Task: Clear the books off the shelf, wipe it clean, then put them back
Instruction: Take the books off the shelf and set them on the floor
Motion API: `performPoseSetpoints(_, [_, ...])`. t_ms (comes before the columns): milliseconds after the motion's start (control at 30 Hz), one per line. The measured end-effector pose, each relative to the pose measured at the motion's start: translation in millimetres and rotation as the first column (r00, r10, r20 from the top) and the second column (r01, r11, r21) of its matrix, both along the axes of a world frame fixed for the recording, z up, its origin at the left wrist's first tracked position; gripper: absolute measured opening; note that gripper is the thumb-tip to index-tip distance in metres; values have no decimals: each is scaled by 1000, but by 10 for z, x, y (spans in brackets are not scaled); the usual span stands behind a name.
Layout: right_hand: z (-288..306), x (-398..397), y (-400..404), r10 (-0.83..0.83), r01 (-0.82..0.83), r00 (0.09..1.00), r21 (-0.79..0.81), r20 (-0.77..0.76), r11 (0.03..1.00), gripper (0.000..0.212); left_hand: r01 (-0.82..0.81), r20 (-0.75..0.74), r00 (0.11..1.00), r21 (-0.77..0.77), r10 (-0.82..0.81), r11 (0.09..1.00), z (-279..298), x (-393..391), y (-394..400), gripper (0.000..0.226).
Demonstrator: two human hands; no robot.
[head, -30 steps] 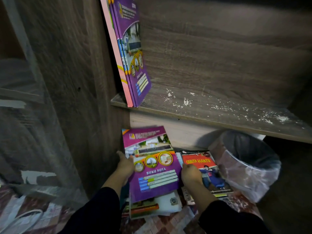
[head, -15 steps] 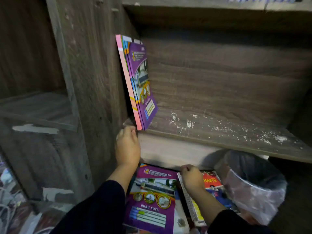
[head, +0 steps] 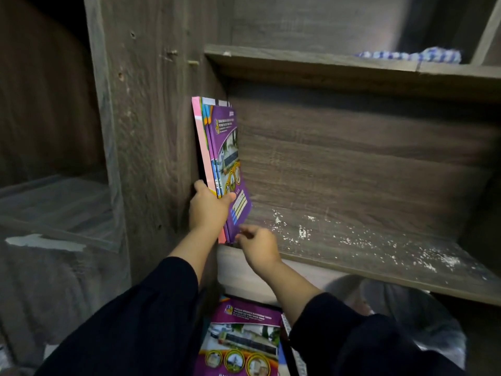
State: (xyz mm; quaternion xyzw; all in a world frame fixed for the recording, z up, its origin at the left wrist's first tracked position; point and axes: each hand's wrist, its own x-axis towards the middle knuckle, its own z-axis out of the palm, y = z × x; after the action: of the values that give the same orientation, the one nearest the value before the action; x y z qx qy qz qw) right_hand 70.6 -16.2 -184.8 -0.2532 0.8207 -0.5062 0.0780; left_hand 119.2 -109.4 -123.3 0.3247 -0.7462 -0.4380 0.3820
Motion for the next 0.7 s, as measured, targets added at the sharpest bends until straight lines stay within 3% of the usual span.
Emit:
performPoseSetpoints(100, [-84, -15, -78, -21, 21, 1000, -21, -2, 1000, 26, 11, -18, 1000, -3, -11, 1000, -13, -124, -52, 50])
performPoseSetpoints(200, [-167, -16, -10, -11, 14, 998, -36, 61, 999, 20, 3, -55, 999, -17, -4, 1000, -51, -198, -70, 36])
performPoseSetpoints(300, [-217, -51, 146, 34, -7, 965, -100, 262, 995, 23, -13, -103, 995, -15, 11, 1000, -57, -183, -17, 32])
performPoseSetpoints(400, [-181, -77, 370, 67, 44, 867, -209, 494, 977, 18, 37, -147, 989, 12, -35, 999, -8, -134, 92, 34])
performPoseSetpoints(533, [-122, -76, 642, 93, 151, 747, -304, 658, 940, 45, 129, -220, 970, 111, -102, 985, 86, 18, 279, 37])
performPoseSetpoints(700, [80, -23, 1019, 74, 273, 731, -391, 678, 879, 53, 305, -292, 933, 343, -208, 888, 162, 280, 515, 38])
